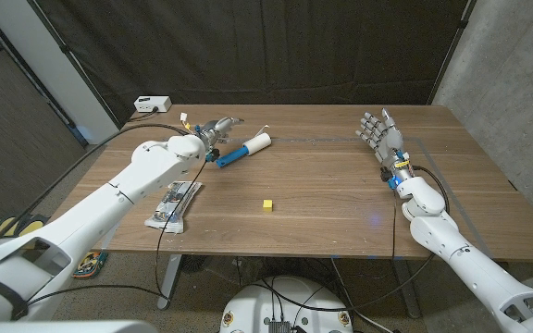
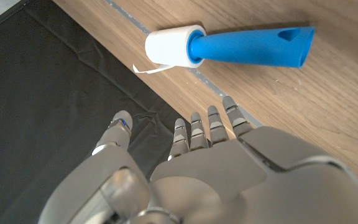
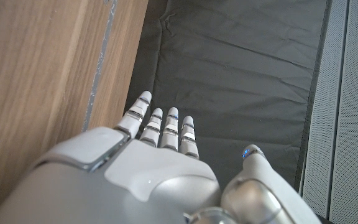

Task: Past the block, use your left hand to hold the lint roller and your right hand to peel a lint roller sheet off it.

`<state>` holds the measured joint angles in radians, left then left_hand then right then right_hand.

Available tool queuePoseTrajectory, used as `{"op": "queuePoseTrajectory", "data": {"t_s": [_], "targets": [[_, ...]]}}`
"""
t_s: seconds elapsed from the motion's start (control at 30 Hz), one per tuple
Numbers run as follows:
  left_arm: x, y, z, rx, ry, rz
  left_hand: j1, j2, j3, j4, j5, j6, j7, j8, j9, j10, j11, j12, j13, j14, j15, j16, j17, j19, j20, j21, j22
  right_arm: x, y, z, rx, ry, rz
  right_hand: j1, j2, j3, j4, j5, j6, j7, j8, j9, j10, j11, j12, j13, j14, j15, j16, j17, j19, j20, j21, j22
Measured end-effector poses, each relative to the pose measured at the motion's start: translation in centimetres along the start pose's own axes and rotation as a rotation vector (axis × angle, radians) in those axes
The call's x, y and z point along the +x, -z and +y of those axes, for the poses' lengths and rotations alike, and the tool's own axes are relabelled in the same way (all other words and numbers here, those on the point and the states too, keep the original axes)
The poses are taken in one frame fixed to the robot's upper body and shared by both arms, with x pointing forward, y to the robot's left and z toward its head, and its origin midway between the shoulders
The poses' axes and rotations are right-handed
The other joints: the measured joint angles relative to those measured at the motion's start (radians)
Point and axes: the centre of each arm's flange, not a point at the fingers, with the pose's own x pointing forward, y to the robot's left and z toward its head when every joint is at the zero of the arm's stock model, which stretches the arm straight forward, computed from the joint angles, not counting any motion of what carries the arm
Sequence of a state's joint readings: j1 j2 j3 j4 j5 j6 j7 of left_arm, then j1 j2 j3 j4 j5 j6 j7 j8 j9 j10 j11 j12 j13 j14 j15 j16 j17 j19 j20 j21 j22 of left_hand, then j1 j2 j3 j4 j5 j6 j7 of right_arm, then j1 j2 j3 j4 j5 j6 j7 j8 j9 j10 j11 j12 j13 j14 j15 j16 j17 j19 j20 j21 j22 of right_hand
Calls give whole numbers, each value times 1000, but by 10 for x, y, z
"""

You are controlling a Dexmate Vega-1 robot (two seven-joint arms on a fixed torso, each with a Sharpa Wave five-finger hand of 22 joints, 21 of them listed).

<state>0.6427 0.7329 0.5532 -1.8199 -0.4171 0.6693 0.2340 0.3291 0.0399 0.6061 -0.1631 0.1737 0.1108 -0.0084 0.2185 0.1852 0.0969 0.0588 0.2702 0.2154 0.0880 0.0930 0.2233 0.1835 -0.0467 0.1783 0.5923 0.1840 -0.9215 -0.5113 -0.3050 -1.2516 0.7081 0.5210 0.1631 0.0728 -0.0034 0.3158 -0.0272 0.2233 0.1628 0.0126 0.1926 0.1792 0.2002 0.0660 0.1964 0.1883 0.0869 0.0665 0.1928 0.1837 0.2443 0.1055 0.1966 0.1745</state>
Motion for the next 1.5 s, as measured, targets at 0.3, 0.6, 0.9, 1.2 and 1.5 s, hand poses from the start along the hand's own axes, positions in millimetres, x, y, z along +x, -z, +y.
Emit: {"op": "queuePoseTrajectory", "data": {"t_s": [0.3, 0.6, 0.9, 1.2, 1.5], "targets": [[0, -10, -1, 125, -7, 72, 103, -27, 5, -21, 0, 30, -2, 7, 4, 22, -14, 8, 10, 70, -31, 14, 1, 63, -20, 8, 0, -1, 3, -1, 6, 2, 0, 5, 5, 0, 0, 0, 0, 0, 0, 0, 5, 5, 4, 0, 3, 3, 0, 0, 0, 0, 0, 0], [2, -22, -4, 241, -17, 143, 195, -41, -1, -15, 0, 76, 8, 18, 4, 66, -22, 27, 20, 139, -63, 41, 18, 109, -41, 8, 0, 1, 4, -2, 10, 3, -3, 5, 5, 0, 0, 0, 0, 0, 0, 0, 5, 5, 4, 0, 3, 3, 0, 0, 0, 0, 0, 0], [5, -29, -8, 363, -40, 221, 200, -36, -22, 5, 0, 108, 1, 22, 4, 104, -32, 38, 24, 155, -70, 54, 28, 127, -49, 8, 5, 0, 6, -3, 16, 6, -7, 5, 5, 0, 0, 0, 5, -5, 0, 0, 8, 8, 4, 5, 9, 9, 0, 0, 0, 0, 0, 0], [10, -40, -15, 499, -52, 280, 200, -36, -38, 14, -4, 129, -9, 22, 4, 125, -43, 48, 24, 156, -71, 58, 33, 132, -54, 8, 5, -1, 8, -4, 20, 12, -9, 1, 10, 0, 0, 0, 5, -5, 0, 0, 8, 8, 4, 5, 9, 9, 0, 0, 0, 0, 0, 0], [13, -45, -20, 585, -44, 322, 193, -29, -69, 13, -4, 181, -21, 24, 1, 180, -65, 70, 29, 210, -102, 79, 36, 165, -43, 15, 5, -2, 10, -5, 25, 17, -11, -3, 14, 0, 0, 0, 5, -5, 0, 0, 12, 12, 4, 5, 14, 14, 0, 0, 0, 0, 0, 0]]}}
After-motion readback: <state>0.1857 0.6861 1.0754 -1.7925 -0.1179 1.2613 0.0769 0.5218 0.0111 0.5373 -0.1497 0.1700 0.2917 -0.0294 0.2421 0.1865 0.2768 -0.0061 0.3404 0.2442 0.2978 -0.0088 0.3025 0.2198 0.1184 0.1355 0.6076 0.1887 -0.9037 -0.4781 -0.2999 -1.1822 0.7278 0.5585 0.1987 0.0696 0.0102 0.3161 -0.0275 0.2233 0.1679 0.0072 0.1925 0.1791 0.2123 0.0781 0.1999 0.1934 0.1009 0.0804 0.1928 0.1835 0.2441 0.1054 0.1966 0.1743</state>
